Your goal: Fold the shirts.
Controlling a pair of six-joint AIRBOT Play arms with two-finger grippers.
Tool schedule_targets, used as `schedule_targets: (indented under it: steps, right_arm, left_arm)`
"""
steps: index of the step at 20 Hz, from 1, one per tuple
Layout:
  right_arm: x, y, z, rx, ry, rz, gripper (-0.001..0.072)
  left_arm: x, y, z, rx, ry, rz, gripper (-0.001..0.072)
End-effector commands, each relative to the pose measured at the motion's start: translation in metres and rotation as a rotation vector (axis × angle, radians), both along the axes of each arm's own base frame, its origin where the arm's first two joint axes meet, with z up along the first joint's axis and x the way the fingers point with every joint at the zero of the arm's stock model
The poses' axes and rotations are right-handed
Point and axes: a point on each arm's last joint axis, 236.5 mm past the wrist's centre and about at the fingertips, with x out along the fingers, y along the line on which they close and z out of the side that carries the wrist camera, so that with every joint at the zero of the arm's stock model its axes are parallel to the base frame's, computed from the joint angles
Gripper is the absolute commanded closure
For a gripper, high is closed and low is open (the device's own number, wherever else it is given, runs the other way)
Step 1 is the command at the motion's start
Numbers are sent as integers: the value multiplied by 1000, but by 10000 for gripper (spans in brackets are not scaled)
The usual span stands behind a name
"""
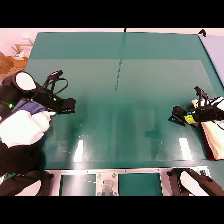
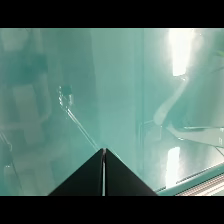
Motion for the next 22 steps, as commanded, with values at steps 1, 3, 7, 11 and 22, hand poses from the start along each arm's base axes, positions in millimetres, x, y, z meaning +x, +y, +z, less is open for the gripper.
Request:
schedule_targets:
  steps: [1,3,7,11,22]
  right_arm:
    - [0,0,0,0,0,1,695]
    - [0,0,0,0,0,1,695]
    - [0,0,0,0,0,1,695]
    - [0,0,0,0,0,1,695]
    - [0,0,0,0,0,1,695]
  left_arm:
    - [0,0,0,0,-1,-1,677]
    - [0,0,0,0,-1,-1,677]
    - [0,0,0,0,-1,-1,677]
    - [0,0,0,0,-1,-1,677]
    - [41,18,1,85,-198,-8,675]
